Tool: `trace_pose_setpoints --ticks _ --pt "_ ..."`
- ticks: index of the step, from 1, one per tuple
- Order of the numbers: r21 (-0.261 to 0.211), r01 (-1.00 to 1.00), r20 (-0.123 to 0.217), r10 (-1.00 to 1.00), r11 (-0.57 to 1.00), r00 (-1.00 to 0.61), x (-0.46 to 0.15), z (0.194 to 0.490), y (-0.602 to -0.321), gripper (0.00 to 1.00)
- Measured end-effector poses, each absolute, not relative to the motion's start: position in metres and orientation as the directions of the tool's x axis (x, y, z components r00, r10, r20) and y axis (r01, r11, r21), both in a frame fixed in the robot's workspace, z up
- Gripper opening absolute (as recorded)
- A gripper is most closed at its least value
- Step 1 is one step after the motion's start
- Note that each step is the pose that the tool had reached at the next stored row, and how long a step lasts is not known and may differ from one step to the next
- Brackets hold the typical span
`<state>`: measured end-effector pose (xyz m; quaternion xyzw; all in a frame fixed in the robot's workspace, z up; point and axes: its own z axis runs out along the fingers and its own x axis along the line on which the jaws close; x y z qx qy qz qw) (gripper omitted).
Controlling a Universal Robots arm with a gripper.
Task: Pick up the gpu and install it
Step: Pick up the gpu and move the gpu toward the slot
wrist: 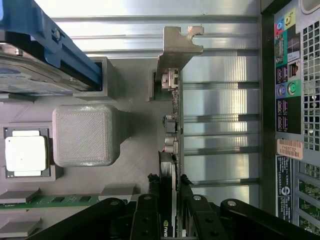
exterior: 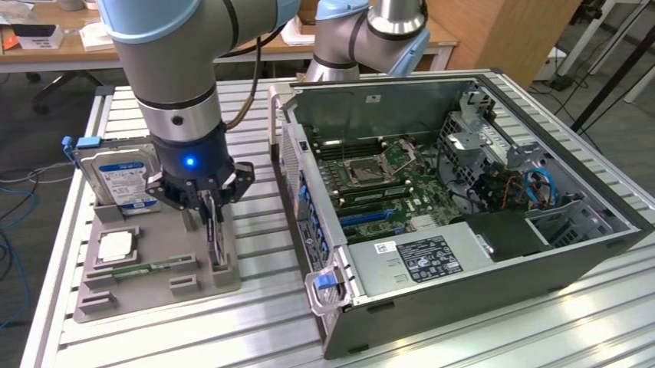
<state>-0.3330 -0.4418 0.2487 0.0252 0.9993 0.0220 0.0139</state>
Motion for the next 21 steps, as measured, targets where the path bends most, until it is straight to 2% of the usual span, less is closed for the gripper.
trace_pose_setpoints --ticks 11,21 --pt "0.044 0.05 -0.026 0.051 0.998 -0.998 -0.333 0.25 -0.442 0.26" --pt "0.045 0.05 -0.027 0.051 0.998 -0.998 -0.333 0.269 -0.442 0.26"
